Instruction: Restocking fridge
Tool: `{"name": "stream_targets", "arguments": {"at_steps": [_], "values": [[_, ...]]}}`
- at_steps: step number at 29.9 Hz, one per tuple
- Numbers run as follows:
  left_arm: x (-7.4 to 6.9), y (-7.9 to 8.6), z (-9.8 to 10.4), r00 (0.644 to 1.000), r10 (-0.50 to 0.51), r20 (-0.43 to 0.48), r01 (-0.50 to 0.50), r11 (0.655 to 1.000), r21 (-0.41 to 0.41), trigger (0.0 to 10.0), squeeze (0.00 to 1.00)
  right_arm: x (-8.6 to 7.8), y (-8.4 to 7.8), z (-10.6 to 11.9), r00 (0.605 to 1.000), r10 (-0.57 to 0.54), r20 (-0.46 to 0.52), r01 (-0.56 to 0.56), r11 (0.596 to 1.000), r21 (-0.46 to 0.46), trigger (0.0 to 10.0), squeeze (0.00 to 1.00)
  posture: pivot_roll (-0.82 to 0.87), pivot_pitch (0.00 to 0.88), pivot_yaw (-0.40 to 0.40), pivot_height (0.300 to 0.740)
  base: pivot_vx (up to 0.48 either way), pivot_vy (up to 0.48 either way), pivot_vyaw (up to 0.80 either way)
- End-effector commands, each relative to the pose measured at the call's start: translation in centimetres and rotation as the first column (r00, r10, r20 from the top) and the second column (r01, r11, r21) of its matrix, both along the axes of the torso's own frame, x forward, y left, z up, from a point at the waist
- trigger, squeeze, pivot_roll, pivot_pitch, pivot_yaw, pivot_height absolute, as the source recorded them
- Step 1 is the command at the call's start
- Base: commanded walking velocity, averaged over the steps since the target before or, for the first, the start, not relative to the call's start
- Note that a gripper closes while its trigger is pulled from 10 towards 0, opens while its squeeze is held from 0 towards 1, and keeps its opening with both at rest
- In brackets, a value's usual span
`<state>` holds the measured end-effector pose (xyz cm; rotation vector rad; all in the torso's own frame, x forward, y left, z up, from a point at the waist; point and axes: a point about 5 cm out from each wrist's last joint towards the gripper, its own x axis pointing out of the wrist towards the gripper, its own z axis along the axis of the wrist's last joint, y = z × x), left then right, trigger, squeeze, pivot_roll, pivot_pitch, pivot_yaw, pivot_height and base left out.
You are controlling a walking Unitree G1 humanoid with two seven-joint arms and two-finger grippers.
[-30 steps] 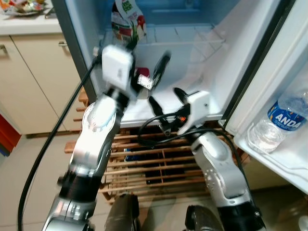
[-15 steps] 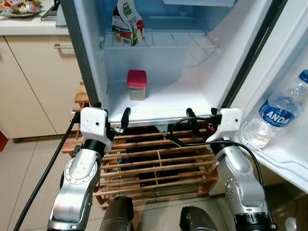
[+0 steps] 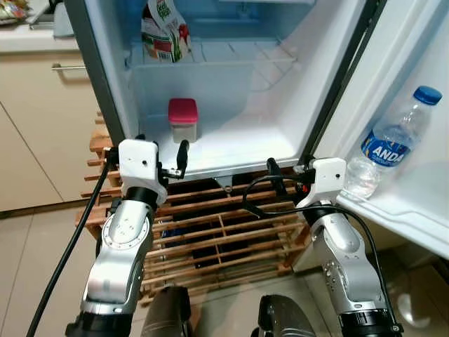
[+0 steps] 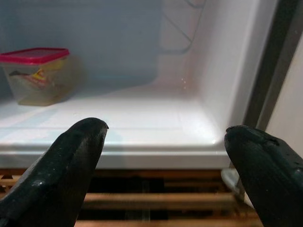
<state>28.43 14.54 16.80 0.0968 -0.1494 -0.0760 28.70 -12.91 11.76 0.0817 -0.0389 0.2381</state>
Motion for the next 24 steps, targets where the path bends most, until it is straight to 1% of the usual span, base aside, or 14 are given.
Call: {"name": "stream_targets", "arguments": {"at_steps": [1, 7, 10, 13, 17, 19, 20, 22, 24], "values": [[0.2, -0.1, -0.1, 1.0, 0.007, -0.002, -0.007, 1.0, 0.003, 10.0, 0.0, 0.2, -0.2, 0.1, 1.0, -0.011, 0.009, 0.011, 1.0, -0.007, 10.0, 0.0, -0.07, 0.0, -0.024, 0.652, -0.244, -0.259, 0.0], [0.3, -0.3, -0.1, 1.0, -0.003, -0.001, 0.003, 1.0, 0.004, 10.0, 0.0, 0.2, -0.1, 0.1, 1.0, -0.001, 0.009, 0.001, 1.0, -0.025, 10.0, 0.0, -0.07, 0.0, -0.023, 0.652, -0.201, -0.267, 0.0], [0.4, -0.4, 0.0, 1.0, -0.008, 0.002, 0.008, 1.0, 0.007, 10.0, 0.0, 0.2, 0.0, 0.1, 1.0, 0.017, 0.012, -0.016, 1.0, -0.011, 10.0, 0.0, -0.07, 0.0, -0.021, 0.652, 0.0, -0.277, 0.0], [0.6, -0.5, 0.3, 1.0, -0.01, 0.018, 0.01, 1.0, 0.002, 10.0, 0.0, 0.1, 0.5, 0.0, 0.999, 0.038, 0.01, -0.038, 0.999, -0.004, 10.0, 0.0, -0.07, 0.0, -0.017, 0.672, 0.0, 0.0, 0.0], [0.7, -0.6, 0.2, 1.0, -0.02, 0.015, 0.02, 1.0, 0.004, 10.0, 0.0, 0.1, 0.9, -0.1, 0.998, 0.064, 0.01, -0.064, 0.998, 0.0, 10.0, 0.0, -0.07, 0.0, -0.014, 0.692, 0.0, 0.0, 0.0], [0.8, -0.6, 0.3, 1.0, -0.023, 0.018, 0.023, 1.0, 0.004, 10.0, 0.0, 0.0, 1.0, -0.1, 0.997, 0.076, 0.008, -0.076, 0.997, 0.005, 10.0, 0.0, -0.07, 0.0, -0.013, 0.707, 0.0, 0.0, 0.0], [0.8, -0.6, 0.3, 1.0, -0.023, 0.018, 0.023, 1.0, 0.004, 10.0, 0.0, 0.0, 1.0, -0.1, 0.997, 0.076, 0.008, -0.076, 0.997, 0.005, 10.0, 0.0, -0.07, 0.0, -0.013, 0.707, 0.0, 0.0, 0.0], [0.8, -0.9, 0.3, 0.999, -0.033, 0.026, 0.033, 0.999, 0.013, 10.0, 0.0, -0.1, 0.9, -0.4, 0.997, 0.083, -0.003, -0.083, 0.996, 0.01, 10.0, 0.0, -0.07, 0.0, -0.012, 0.727, 0.0, 0.0, 0.0], [0.8, -0.9, 0.4, 0.999, -0.034, 0.027, 0.034, 0.999, 0.015, 10.0, 0.0, -0.1, 1.0, -0.5, 0.996, 0.085, -0.006, -0.085, 0.996, 0.014, 10.0, 0.0, -0.07, 0.0, -0.012, 0.732, 0.0, 0.0, 0.0]]}}
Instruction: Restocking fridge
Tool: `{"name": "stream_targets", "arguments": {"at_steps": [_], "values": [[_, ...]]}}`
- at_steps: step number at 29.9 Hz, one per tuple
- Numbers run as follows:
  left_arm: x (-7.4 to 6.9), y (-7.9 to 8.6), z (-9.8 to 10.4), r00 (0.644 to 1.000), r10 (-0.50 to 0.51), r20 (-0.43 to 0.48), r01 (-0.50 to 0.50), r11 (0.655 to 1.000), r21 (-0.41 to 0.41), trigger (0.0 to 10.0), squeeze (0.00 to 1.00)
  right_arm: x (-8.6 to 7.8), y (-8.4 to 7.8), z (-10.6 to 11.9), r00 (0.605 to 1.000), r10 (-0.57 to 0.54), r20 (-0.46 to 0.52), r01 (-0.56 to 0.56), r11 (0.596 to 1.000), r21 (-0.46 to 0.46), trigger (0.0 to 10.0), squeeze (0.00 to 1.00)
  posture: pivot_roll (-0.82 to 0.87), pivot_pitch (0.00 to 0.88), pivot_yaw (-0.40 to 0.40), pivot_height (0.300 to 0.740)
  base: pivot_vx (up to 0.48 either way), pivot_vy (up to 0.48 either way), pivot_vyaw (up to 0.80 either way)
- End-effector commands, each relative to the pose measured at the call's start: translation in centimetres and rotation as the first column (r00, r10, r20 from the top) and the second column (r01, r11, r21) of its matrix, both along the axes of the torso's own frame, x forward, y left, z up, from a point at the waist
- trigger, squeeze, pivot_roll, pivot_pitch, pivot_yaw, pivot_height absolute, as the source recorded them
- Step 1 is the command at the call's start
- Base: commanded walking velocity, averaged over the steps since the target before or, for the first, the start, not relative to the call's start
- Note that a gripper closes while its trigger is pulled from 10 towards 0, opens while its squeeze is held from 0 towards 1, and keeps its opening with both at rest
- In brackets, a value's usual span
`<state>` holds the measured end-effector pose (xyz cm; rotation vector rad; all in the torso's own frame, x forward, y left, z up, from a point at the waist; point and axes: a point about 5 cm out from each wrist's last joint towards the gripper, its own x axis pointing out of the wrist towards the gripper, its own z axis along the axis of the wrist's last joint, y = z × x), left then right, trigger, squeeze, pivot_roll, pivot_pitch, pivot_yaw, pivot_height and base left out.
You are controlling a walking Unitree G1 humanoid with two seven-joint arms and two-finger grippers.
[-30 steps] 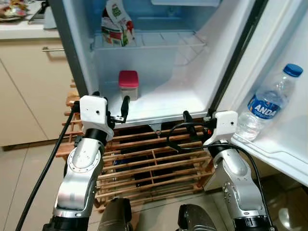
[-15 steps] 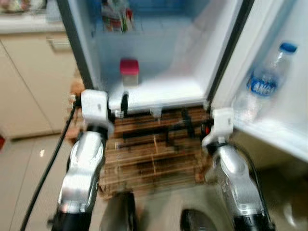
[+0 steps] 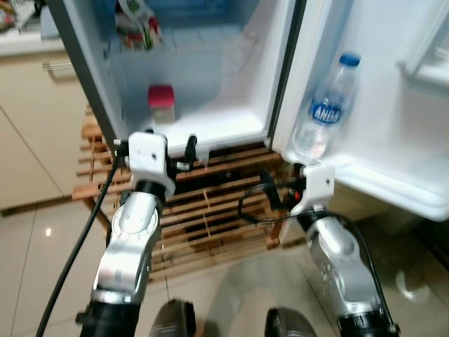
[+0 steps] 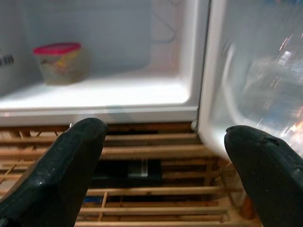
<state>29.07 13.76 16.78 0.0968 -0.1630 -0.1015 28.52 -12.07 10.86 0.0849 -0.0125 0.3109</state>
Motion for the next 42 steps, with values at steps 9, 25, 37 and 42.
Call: {"name": "stream_targets", "arguments": {"at_steps": [9, 25, 37, 42], "values": [[0.2, -0.3, 0.5, 0.999, -0.014, 0.034, 0.012, 0.999, 0.051, 10.0, 0.0, 0.3, 0.4, 0.2, 1.0, 0.023, -0.013, -0.022, 0.999, 0.027, 10.0, 0.0, -0.07, 0.0, -0.009, 0.74, 0.0, 0.0, 0.0], [0.6, -0.4, 1.2, 0.996, -0.04, 0.077, 0.036, 0.998, 0.055, 10.0, 0.0, 1.2, 1.3, 0.3, 0.999, 0.047, -0.006, -0.046, 0.998, 0.046, 10.0, 0.0, -0.04, 0.0, 0.004, 0.74, -0.081, -0.089, 0.0], [0.4, -0.9, 1.7, 0.981, -0.164, 0.103, 0.159, 0.986, 0.056, 10.0, 0.0, 1.4, 1.8, -0.5, 0.998, 0.068, -0.012, -0.067, 0.997, 0.045, 10.0, 0.0, -0.04, 0.0, 0.052, 0.74, 0.0, -0.047, 0.0], [0.4, -1.2, 1.5, 0.978, -0.185, 0.094, 0.182, 0.983, 0.038, 10.0, 0.0, 0.0, 1.1, -2.8, 0.991, 0.092, -0.094, -0.094, 0.996, -0.013, 10.0, 0.0, -0.05, 0.0, 0.049, 0.74, 0.0, -0.094, 0.0]]}}
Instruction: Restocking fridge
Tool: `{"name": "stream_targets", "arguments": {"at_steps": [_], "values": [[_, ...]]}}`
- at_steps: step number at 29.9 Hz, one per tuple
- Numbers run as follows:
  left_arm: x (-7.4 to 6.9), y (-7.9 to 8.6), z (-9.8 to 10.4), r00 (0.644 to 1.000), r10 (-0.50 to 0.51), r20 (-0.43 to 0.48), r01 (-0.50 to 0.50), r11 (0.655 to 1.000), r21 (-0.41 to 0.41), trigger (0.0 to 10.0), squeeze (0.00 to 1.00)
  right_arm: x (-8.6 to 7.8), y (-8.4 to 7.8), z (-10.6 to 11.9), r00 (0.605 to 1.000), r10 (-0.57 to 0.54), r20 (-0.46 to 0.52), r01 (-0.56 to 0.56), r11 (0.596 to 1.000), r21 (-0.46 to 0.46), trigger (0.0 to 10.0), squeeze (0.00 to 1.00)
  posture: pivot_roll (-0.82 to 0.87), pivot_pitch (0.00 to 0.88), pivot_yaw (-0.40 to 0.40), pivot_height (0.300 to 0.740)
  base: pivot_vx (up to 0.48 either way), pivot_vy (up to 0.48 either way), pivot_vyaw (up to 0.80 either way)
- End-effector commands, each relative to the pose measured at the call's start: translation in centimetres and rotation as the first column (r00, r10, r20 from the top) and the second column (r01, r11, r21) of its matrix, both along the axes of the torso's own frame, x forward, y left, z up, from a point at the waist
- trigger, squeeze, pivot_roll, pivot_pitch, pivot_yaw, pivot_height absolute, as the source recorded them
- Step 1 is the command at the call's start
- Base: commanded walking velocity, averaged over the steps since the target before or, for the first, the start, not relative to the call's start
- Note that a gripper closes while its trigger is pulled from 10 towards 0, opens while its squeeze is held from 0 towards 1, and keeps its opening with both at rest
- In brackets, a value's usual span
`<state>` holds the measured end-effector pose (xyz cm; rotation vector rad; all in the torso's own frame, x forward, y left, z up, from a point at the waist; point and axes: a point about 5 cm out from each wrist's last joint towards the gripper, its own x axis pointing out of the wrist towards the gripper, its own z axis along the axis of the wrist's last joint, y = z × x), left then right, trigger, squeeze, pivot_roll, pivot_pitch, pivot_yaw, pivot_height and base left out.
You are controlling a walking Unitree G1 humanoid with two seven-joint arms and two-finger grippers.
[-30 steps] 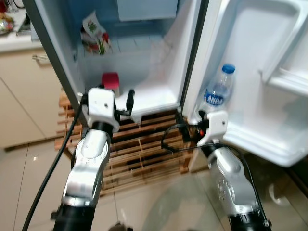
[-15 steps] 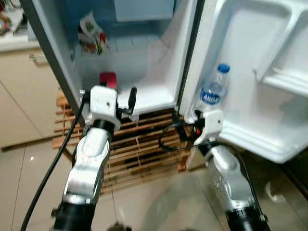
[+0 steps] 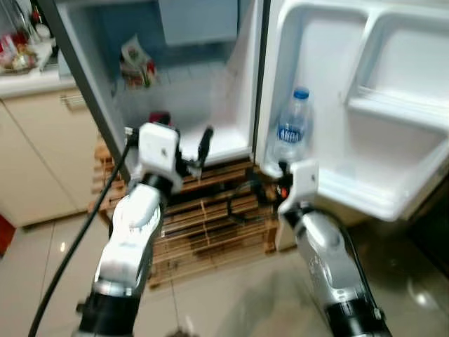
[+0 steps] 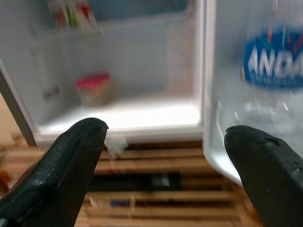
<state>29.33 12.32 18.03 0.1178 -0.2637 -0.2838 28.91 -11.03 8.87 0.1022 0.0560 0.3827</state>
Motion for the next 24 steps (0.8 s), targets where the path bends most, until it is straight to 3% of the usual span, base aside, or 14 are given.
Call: {"name": "stream_targets", "arguments": {"at_steps": [1, 6, 8, 11, 12, 13, 14, 15, 16, 17, 18, 19, 20, 24], "values": [[0.1, 0.3, 0.2, 1.0, 0.001, 0.001, -0.001, 1.0, -0.005, 10.0, 0.0, -0.6, -0.1, -1.2, 0.999, 0.017, -0.036, -0.019, 0.999, -0.034, 10.0, 0.0, -0.05, 0.0, 0.048, 0.74, 0.0, -0.472, 0.0], [0.3, 0.5, -0.4, 0.999, 0.021, -0.047, -0.025, 0.997, -0.074, 10.0, 0.0, -2.3, -1.9, -4.3, 0.981, 0.034, -0.193, -0.065, 0.986, -0.155, 10.0, 0.0, -0.06, 0.0, 0.035, 0.74, 0.0, -0.472, 0.0], [0.3, 0.5, -0.4, 0.999, 0.021, -0.047, -0.025, 0.997, -0.074, 10.0, 0.0, -2.3, -1.9, -4.3, 0.981, 0.034, -0.193, -0.065, 0.986, -0.155, 10.0, 0.0, -0.06, 0.0, 0.035, 0.74, 0.0, -0.472, 0.0], [0.2, 0.5, -0.8, 0.998, 0.017, -0.061, -0.022, 0.996, -0.087, 10.0, 0.0, -5.6, -5.0, -9.2, 0.885, 0.008, -0.465, -0.167, 0.939, -0.302, 10.0, 0.0, -0.06, 0.0, 0.029, 0.74, 0.0, -0.472, 0.0], [0.2, 0.5, -0.8, 0.998, 0.017, -0.061, -0.022, 0.996, -0.087, 10.0, 0.0, -5.6, -5.0, -9.2, 0.885, 0.008, -0.465, -0.167, 0.939, -0.302, 10.0, 0.0, -0.06, 0.0, 0.029, 0.74, 0.0, -0.472, 0.0], [0.2, 0.5, -0.9, 0.998, 0.013, -0.068, -0.02, 0.996, -0.093, 10.0, 0.0, -6.7, -6.3, -10.6, 0.847, -0.038, -0.531, -0.18, 0.918, -0.353, 10.0, 0.0, -0.07, 0.0, 0.029, 0.74, 0.0, -0.472, 0.0], [0.2, 0.5, -0.9, 0.998, 0.013, -0.068, -0.02, 0.996, -0.093, 10.0, 0.0, -6.7, -6.3, -10.6, 0.847, -0.038, -0.531, -0.18, 0.918, -0.353, 10.0, 0.0, -0.07, 0.0, 0.029, 0.74, 0.0, -0.472, 0.0], [0.2, 0.6, -1.1, 0.997, 0.015, -0.075, -0.023, 0.995, -0.101, 10.0, 0.0, -7.7, -8.2, -11.9, 0.805, -0.129, -0.579, -0.145, 0.904, -0.403, 10.0, 0.0, -0.07, 0.0, 0.028, 0.74, 0.0, -0.472, 0.0], [0.2, 0.6, -1.1, 0.997, 0.015, -0.075, -0.023, 0.995, -0.101, 10.0, 0.0, -7.7, -8.2, -11.9, 0.805, -0.129, -0.579, -0.145, 0.904, -0.403, 10.0, 0.0, -0.07, 0.0, 0.028, 0.74, 0.0, -0.472, 0.0], [0.2, 0.9, -1.4, 0.996, 0.024, -0.088, -0.035, 0.992, -0.122, 10.0, 0.0, -8.4, -9.8, -12.9, 0.771, -0.225, -0.596, -0.103, 0.879, -0.466, 10.0, 0.0, -0.07, 0.0, 0.03, 0.74, 0.0, 0.0, 0.0], [0.2, 1.3, -1.6, 0.994, 0.047, -0.096, -0.058, 0.991, -0.123, 10.0, 0.0, -8.7, -11.6, -13.6, 0.742, -0.366, -0.562, -0.039, 0.813, -0.581, 10.0, 0.0, -0.07, 0.0, 0.035, 0.74, 0.0, 0.0, 0.0], [0.2, 1.3, -1.6, 0.994, 0.047, -0.096, -0.058, 0.991, -0.123, 10.0, 0.0, -8.7, -11.6, -13.6, 0.742, -0.366, -0.562, -0.039, 0.813, -0.581, 10.0, 0.0, -0.07, 0.0, 0.035, 0.74, 0.0, 0.0, 0.0], [0.2, 1.3, -1.7, 0.993, 0.053, -0.101, -0.065, 0.991, -0.114, 10.0, 0.0, -8.5, -12.1, -13.5, 0.74, -0.407, -0.536, -0.011, 0.789, -0.614, 10.0, 0.0, -0.07, 0.0, 0.036, 0.74, 0.0, 0.0, 0.0], [0.5, 2.2, -3.5, 0.98, 0.105, -0.171, -0.114, 0.993, -0.043, 10.0, 0.0, -5.3, -15.1, -10.1, 0.766, -0.58, -0.278, 0.213, 0.636, -0.742, 10.0, 0.0, -0.07, 0.0, 0.045, 0.74, 0.0, 0.0, 0.0]]}}
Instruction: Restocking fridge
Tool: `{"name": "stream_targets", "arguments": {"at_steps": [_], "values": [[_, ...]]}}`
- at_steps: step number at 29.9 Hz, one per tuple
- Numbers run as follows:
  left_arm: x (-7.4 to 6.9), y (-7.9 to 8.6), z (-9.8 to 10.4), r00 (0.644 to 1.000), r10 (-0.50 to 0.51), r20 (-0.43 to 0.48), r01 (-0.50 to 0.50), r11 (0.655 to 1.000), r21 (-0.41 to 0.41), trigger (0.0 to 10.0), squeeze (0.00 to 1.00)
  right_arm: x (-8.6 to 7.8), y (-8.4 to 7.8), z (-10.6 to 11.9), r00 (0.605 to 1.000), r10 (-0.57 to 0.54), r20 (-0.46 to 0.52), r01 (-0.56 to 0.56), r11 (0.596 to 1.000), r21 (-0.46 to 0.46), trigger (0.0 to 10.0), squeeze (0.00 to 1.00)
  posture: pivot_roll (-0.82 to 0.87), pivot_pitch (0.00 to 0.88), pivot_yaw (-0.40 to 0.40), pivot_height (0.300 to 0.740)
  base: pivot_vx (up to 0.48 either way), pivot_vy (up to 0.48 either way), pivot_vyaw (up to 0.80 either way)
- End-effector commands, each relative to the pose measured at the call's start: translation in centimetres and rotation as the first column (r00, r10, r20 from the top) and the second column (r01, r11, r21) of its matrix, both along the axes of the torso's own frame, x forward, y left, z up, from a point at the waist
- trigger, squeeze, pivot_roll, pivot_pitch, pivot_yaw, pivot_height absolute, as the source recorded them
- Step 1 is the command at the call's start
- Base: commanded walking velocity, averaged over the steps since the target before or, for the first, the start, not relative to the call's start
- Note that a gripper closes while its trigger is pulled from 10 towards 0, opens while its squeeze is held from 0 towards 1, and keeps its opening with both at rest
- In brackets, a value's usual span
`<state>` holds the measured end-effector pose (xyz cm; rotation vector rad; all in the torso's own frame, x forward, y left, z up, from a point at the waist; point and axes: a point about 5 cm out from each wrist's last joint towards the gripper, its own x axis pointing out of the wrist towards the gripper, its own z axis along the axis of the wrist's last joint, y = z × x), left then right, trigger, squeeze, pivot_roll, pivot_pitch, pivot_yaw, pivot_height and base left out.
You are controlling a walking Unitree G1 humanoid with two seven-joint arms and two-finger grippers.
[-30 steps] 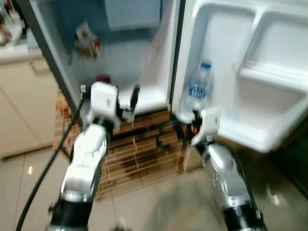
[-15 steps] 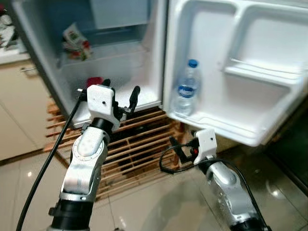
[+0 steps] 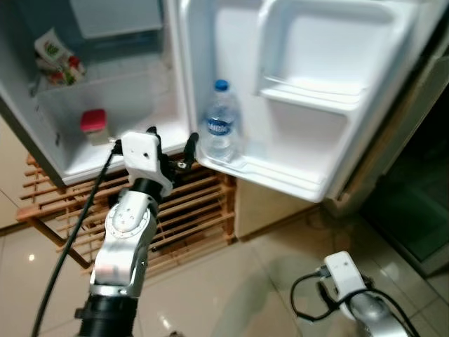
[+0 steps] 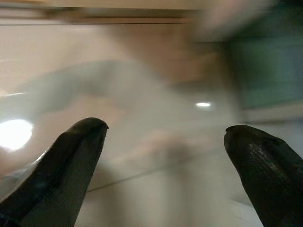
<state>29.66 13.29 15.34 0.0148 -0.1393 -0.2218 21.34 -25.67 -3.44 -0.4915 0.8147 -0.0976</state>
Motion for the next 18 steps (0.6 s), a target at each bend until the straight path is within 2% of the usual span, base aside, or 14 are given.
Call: {"name": "stream_targets", "arguments": {"at_steps": [1, 2, 3, 5, 6, 7, 8, 10, 11, 13, 14, 17, 18], "values": [[0.2, 1.2, -0.8, 0.998, 0.05, -0.037, -0.048, 0.998, 0.043, 10.0, 0.0, 2.3, -0.5, 2.2, 0.99, -0.014, 0.137, 0.021, 0.998, -0.055, 10.0, 0.0, -0.07, 0.0, 0.045, 0.74, 0.0, 0.0, 0.0], [0.5, 1.9, -3.2, 0.982, 0.089, -0.167, -0.072, 0.992, 0.108, 10.0, 0.0, 4.0, -1.5, 4.3, 0.969, -0.04, 0.244, 0.061, 0.995, -0.08, 10.0, 0.0, -0.07, 0.0, 0.047, 0.74, 0.0, 0.0, 0.0], [0.5, 2.3, -4.5, 0.964, 0.117, -0.24, -0.083, 0.986, 0.147, 10.0, 0.0, 4.8, -1.7, 5.3, 0.957, -0.043, 0.286, 0.07, 0.994, -0.085, 10.0, 0.0, -0.07, 0.0, 0.047, 0.74, 0.0, 0.0, 0.0], [0.1, 3.3, -7.5, 0.903, 0.165, -0.396, -0.085, 0.973, 0.213, 10.0, 0.0, 6.6, -2.0, 7.1, 0.933, -0.038, 0.357, 0.08, 0.991, -0.105, 10.0, 0.0, -0.07, 0.0, 0.049, 0.74, 0.0, 0.0, 0.0], [-0.7, 4.1, -10.7, 0.815, 0.193, -0.546, -0.028, 0.955, 0.295, 10.0, 0.0, 8.1, -2.3, 8.7, 0.914, -0.036, 0.404, 0.093, 0.988, -0.123, 10.0, 0.0, -0.07, 0.0, 0.048, 0.74, 0.0, 0.0, 0.0], [-1.1, 4.4, -11.5, 0.788, 0.201, -0.582, -0.007, 0.948, 0.317, 10.0, 0.0, 8.5, -2.4, 9.1, 0.91, -0.036, 0.413, 0.099, 0.986, -0.132, 10.0, 0.0, -0.07, 0.0, 0.046, 0.74, 0.0, 0.0, 0.0], [-1.1, 4.4, -11.5, 0.788, 0.201, -0.582, -0.007, 0.948, 0.317, 10.0, 0.0, 8.5, -2.4, 9.1, 0.91, -0.036, 0.413, 0.099, 0.986, -0.132, 10.0, 0.0, -0.07, 0.0, 0.046, 0.74, 0.0, 0.0, 0.0], [-1.9, 4.8, -13.4, 0.726, 0.183, -0.662, 0.055, 0.945, 0.322, 10.0, 0.0, 9.4, -3.0, 10.1, 0.9, -0.045, 0.433, 0.121, 0.981, -0.148, 10.0, 0.0, -0.06, 0.0, 0.036, 0.74, 0.0, 0.0, 0.0], [-1.9, 4.8, -13.4, 0.726, 0.183, -0.662, 0.055, 0.945, 0.322, 10.0, 0.0, 9.4, -3.0, 10.1, 0.9, -0.045, 0.433, 0.121, 0.981, -0.148, 10.0, 0.0, -0.06, 0.0, 0.036, 0.74, 0.0, 0.0, 0.0], [-2.7, 5.1, -14.8, 0.68, 0.169, -0.713, 0.116, 0.936, 0.332, 10.0, 0.0, 10.2, -3.4, 11.0, 0.888, -0.054, 0.457, 0.138, 0.978, -0.154, 10.0, 0.0, -0.06, 0.0, 0.031, 0.74, 0.0, 0.0, 0.0], [-2.7, 5.1, -14.8, 0.68, 0.169, -0.713, 0.116, 0.936, 0.332, 10.0, 0.0, 10.2, -3.4, 11.0, 0.888, -0.054, 0.457, 0.138, 0.978, -0.154, 10.0, 0.0, -0.06, 0.0, 0.031, 0.74, 0.0, 0.0, 0.0], [-3.1, 5.8, -16.1, 0.639, 0.214, -0.739, 0.124, 0.92, 0.373, 10.0, 0.0, 12.4, -2.6, 13.1, 0.855, -0.058, 0.515, 0.143, 0.982, -0.126, 10.0, 0.0, -0.07, 0.0, 0.036, 0.74, 0.0, 0.0, 0.0], [-3.1, 5.8, -16.1, 0.639, 0.214, -0.739, 0.124, 0.92, 0.373, 10.0, 0.0, 12.4, -2.6, 13.1, 0.855, -0.058, 0.515, 0.143, 0.982, -0.126, 10.0, 0.0, -0.07, 0.0, 0.036, 0.74, 0.0, 0.0, 0.0]]}}
